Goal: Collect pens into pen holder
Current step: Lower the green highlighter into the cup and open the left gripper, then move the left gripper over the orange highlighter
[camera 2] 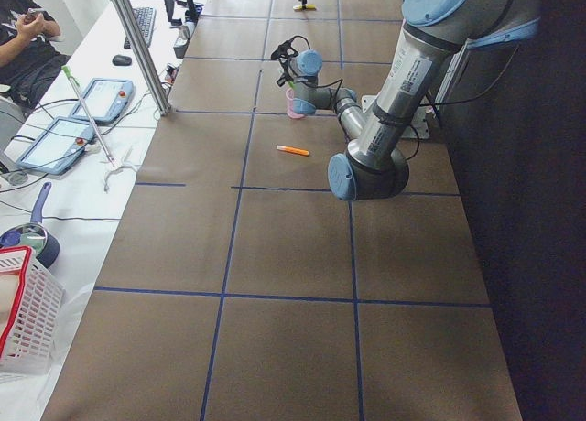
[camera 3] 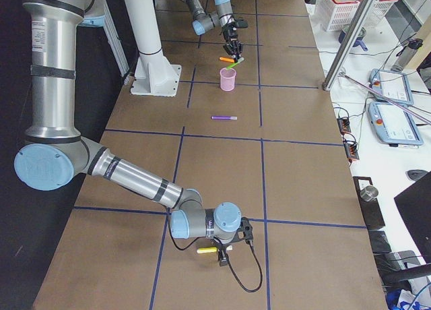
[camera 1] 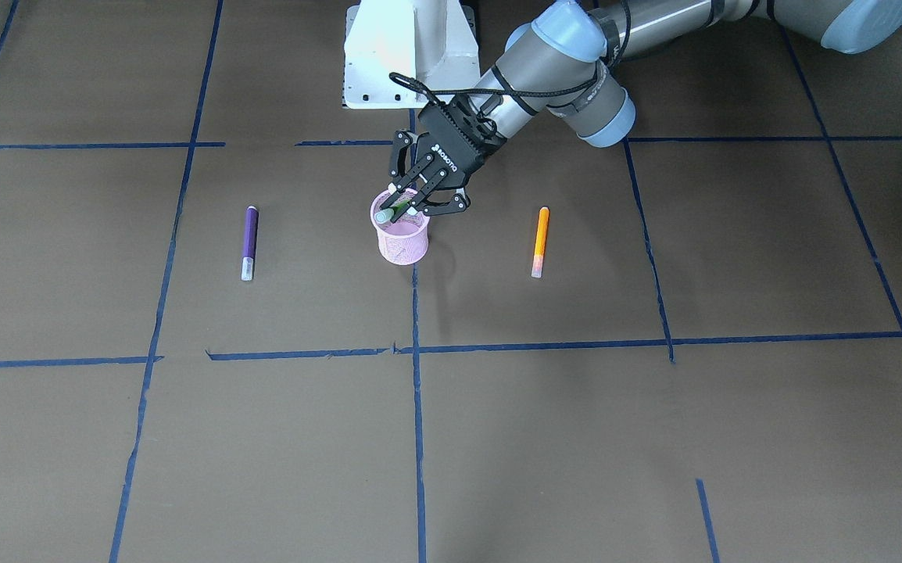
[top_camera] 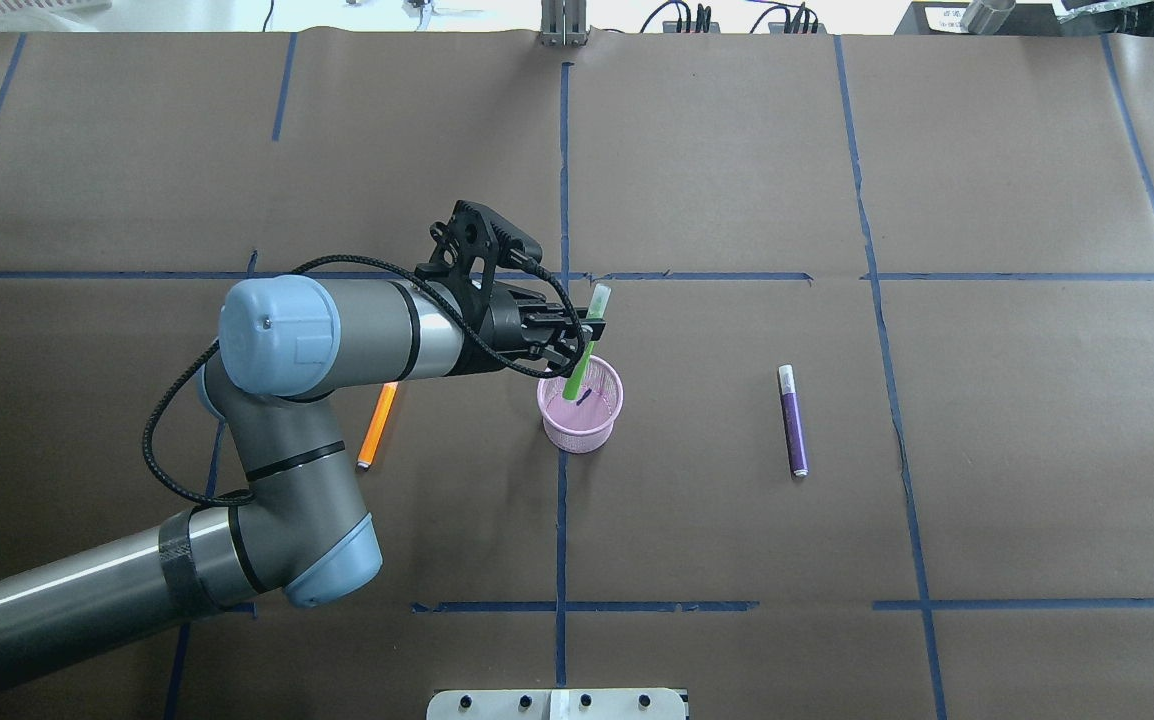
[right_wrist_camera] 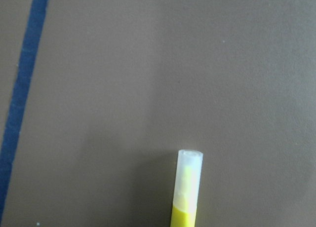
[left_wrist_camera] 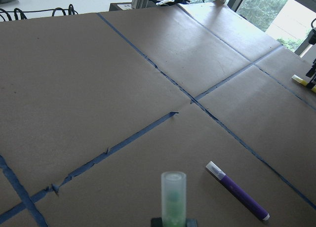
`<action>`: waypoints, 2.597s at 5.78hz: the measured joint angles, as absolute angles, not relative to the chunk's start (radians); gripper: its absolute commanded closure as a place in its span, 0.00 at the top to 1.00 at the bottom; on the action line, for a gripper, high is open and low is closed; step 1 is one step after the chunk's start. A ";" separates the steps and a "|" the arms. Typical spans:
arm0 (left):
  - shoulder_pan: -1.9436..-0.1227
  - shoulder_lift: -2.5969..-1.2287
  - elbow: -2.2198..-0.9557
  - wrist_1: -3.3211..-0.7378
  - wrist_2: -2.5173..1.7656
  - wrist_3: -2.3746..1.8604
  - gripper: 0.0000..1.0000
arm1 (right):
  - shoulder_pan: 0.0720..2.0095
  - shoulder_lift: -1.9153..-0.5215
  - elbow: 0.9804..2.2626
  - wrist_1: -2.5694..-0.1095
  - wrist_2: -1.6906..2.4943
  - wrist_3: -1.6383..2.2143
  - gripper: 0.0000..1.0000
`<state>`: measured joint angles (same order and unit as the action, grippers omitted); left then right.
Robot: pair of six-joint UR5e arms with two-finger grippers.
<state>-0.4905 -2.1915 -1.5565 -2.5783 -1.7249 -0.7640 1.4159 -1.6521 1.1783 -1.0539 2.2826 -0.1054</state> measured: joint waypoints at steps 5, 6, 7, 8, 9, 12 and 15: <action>-0.469 -2.184 -1.525 -2.624 -1.720 -0.777 1.00 | 1.416 -1.652 1.179 -1.054 2.283 -0.101 1.00; -0.469 -2.184 -1.531 -2.621 -1.718 -0.812 1.00 | 1.416 -1.652 1.179 -1.054 2.283 -0.100 1.00; -0.475 -2.185 -1.546 -2.609 -1.717 -0.847 1.00 | 1.416 -1.652 1.180 -1.054 2.284 -0.100 1.00; -0.497 -2.185 -1.569 -2.560 -1.721 -0.865 1.00 | 1.416 -1.652 1.180 -1.054 2.284 -0.099 1.00; -0.538 -2.185 -1.611 -2.441 -1.745 -0.876 1.00 | 1.416 -1.652 1.180 -1.054 2.284 -0.099 1.00; -0.758 -2.170 -1.690 -2.025 -2.112 -0.884 1.00 | 1.416 -1.652 1.180 -1.054 2.286 -0.091 1.00; -0.796 -2.111 -1.698 -1.822 -2.286 -0.807 1.00 | 1.416 -1.652 1.179 -1.054 2.286 -0.090 0.98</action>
